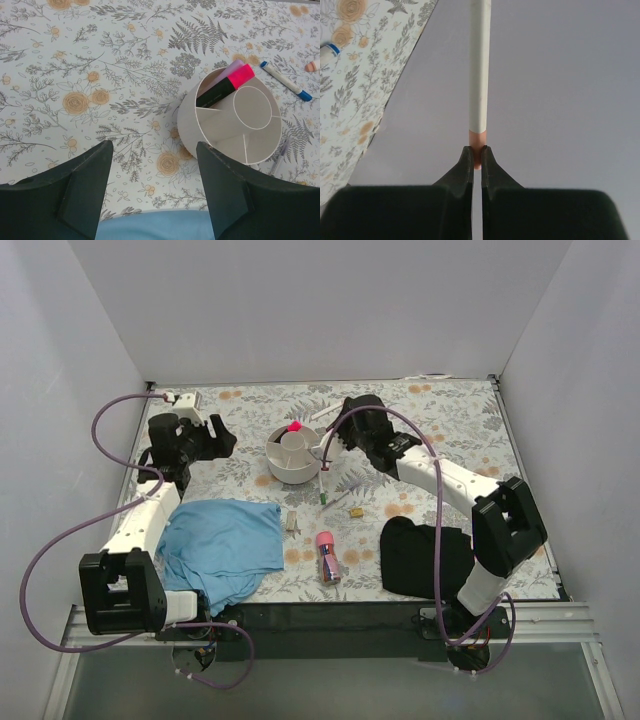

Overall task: Sort the stationery into containers
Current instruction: Place the pen in the storage box.

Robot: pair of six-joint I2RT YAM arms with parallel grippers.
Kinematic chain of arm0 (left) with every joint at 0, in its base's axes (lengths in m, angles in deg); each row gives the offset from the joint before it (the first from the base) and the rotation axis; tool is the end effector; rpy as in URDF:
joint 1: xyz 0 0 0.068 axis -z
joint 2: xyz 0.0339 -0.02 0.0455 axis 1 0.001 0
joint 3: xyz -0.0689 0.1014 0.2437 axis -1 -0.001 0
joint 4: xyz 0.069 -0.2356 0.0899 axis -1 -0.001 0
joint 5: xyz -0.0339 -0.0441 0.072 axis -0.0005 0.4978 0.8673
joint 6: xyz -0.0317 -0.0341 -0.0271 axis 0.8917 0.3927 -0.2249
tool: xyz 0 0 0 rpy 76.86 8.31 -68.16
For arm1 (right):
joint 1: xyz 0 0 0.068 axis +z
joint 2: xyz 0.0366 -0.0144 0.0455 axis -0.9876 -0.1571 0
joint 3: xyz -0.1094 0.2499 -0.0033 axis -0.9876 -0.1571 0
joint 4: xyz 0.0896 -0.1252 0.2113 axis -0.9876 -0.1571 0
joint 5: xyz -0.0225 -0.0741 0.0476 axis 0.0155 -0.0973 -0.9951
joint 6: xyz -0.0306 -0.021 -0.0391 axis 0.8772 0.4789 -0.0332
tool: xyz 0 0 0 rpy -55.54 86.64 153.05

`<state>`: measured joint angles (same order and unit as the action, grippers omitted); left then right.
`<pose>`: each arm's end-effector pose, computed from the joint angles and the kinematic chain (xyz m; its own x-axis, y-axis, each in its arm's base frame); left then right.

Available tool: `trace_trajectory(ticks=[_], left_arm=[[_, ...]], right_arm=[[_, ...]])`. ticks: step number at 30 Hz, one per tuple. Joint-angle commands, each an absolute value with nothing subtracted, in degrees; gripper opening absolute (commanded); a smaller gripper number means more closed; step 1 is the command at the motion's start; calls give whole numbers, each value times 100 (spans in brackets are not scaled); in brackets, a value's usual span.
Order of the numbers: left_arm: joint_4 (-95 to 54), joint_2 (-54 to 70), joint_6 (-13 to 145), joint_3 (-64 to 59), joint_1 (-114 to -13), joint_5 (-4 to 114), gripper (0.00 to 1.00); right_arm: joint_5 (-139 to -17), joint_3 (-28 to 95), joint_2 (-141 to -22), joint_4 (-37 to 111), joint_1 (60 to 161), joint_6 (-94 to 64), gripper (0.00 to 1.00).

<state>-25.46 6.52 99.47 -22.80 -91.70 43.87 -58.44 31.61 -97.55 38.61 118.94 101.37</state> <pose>0.2942 -0.0028 0.2848 -0.4888 -0.6841 -0.5414 -0.1078 0.6632 -0.7407 0.3210 0.2414 0.2958 0.5226 -0.7625 0.3814 -0.1241 -0.5106 -0.8508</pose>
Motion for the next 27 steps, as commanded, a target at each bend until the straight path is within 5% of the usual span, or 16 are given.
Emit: trace_trajectory(ticks=[1, 27], left_arm=[[-2450, 424, 10032, -2458, -9179, 4424, 68], [-2300, 468, 10199, -2643, -9214, 4433, 68]], right_arm=[[-5713, 3158, -9853, 4487, 11990, 10826, 1], [-5423, 3307, -10592, 4487, 12122, 11688, 1]])
